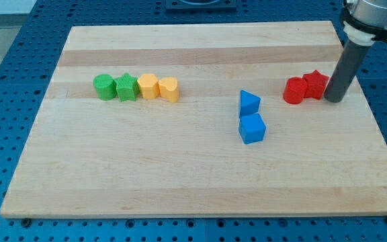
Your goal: Slide the red blocks to the top of the triangle
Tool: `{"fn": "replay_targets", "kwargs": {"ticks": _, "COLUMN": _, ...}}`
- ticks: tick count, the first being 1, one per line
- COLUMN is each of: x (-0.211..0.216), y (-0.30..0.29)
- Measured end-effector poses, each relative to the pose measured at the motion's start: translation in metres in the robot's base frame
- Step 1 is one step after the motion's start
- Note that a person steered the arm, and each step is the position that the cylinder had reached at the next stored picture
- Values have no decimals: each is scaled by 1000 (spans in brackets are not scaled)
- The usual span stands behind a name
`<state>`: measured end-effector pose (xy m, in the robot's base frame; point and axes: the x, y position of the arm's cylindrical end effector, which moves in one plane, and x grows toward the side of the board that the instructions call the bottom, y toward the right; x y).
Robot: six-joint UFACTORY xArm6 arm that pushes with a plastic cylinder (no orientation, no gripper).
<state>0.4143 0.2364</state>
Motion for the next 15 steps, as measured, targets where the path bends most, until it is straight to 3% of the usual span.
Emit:
{"fn": "replay_targets", "kwargs": {"ticks": 5, "x": -8, "y": -100}}
{"fn": "replay_targets", "kwargs": {"ticks": 9, "x": -15, "y": -123}}
{"fn": "replay_targets", "kwargs": {"ticks": 10, "x": -12, "y": -104}}
{"fn": "replay_targets", "kwargs": {"ticks": 12, "x": 36, "y": -38}}
{"fn": "replay_targets", "kwargs": {"ticks": 13, "x": 14, "y": -20}}
{"fn": "replay_targets", "kwargs": {"ticks": 15, "x": -47, "y": -51}}
